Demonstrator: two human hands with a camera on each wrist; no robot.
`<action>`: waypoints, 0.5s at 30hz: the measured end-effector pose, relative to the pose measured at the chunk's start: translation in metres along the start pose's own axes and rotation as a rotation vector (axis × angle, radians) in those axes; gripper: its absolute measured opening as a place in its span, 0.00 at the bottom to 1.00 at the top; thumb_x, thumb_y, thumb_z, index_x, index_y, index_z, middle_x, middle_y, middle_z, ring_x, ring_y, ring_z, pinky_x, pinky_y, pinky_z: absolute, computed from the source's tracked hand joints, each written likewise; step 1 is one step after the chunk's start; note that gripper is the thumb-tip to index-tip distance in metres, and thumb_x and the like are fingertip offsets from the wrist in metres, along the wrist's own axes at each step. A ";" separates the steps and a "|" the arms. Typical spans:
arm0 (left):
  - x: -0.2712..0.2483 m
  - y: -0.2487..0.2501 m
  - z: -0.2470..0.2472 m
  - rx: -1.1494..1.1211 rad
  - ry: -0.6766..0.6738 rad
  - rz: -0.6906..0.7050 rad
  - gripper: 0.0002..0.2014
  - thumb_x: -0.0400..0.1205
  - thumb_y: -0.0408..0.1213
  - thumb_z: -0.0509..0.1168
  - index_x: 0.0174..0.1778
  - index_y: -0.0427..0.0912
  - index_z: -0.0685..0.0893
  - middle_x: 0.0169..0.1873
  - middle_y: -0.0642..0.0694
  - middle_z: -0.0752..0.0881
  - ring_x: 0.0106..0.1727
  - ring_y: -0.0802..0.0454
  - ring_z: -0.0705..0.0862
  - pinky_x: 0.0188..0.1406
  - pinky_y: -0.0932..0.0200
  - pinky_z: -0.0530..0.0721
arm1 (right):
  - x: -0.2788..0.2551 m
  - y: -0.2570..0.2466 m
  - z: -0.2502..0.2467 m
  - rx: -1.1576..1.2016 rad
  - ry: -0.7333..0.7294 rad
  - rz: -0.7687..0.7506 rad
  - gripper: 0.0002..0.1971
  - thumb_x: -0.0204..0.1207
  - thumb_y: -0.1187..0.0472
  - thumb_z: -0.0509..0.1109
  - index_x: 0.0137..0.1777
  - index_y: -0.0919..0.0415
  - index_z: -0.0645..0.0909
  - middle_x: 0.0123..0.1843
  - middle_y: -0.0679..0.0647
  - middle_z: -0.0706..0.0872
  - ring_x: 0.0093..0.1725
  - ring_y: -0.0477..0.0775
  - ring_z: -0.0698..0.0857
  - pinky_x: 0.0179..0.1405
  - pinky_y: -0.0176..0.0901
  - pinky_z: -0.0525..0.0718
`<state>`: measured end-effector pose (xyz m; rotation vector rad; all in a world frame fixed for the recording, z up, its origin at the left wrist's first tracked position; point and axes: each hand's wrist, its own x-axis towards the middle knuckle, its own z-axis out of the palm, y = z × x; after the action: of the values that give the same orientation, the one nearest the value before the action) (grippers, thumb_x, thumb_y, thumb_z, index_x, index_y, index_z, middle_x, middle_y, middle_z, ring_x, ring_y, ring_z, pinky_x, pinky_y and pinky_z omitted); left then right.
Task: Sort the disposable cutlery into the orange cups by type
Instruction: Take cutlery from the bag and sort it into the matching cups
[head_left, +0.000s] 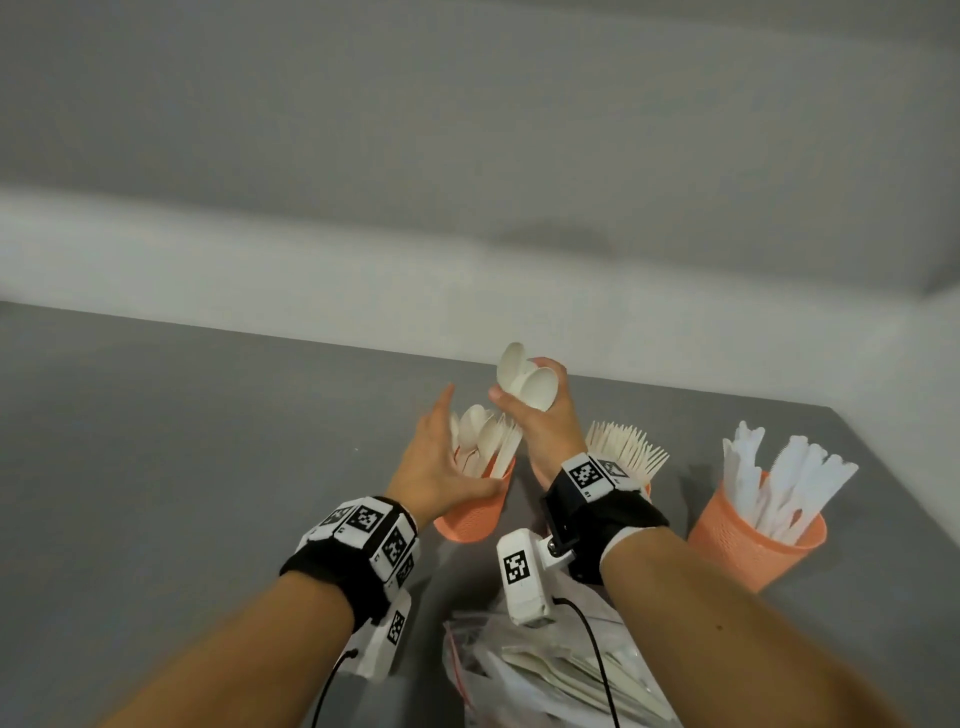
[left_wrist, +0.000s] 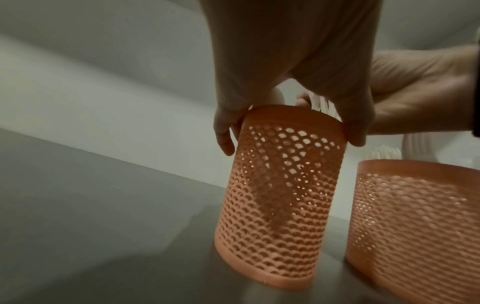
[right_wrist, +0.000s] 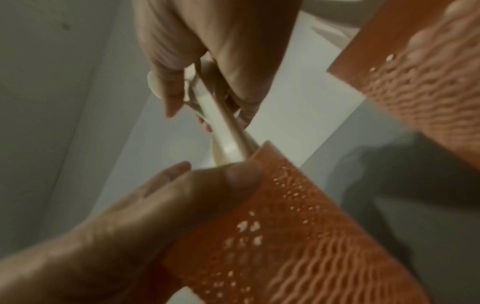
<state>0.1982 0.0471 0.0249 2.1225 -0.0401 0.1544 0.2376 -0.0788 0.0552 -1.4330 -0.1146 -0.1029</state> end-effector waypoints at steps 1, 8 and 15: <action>-0.002 0.000 0.000 -0.005 0.010 -0.005 0.60 0.61 0.40 0.82 0.81 0.48 0.47 0.76 0.45 0.63 0.76 0.50 0.65 0.64 0.64 0.63 | -0.001 0.001 -0.003 -0.002 -0.023 -0.003 0.24 0.68 0.64 0.77 0.59 0.49 0.72 0.49 0.54 0.79 0.46 0.51 0.82 0.49 0.48 0.84; -0.007 0.001 0.002 -0.009 0.016 -0.057 0.60 0.61 0.39 0.81 0.81 0.47 0.46 0.74 0.44 0.63 0.76 0.49 0.64 0.66 0.63 0.63 | -0.011 0.003 0.001 -0.454 -0.217 -0.057 0.17 0.85 0.60 0.55 0.71 0.56 0.73 0.66 0.53 0.79 0.69 0.52 0.76 0.66 0.35 0.69; -0.020 0.014 -0.008 0.040 -0.028 -0.051 0.64 0.60 0.45 0.82 0.81 0.49 0.41 0.73 0.44 0.60 0.75 0.51 0.63 0.72 0.55 0.65 | -0.030 -0.034 -0.012 -0.472 -0.387 -0.005 0.24 0.85 0.48 0.45 0.80 0.48 0.56 0.81 0.47 0.60 0.79 0.43 0.60 0.74 0.35 0.55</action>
<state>0.1769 0.0457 0.0380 2.1639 0.0009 0.0960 0.2031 -0.0952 0.0830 -1.9119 -0.4339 0.1561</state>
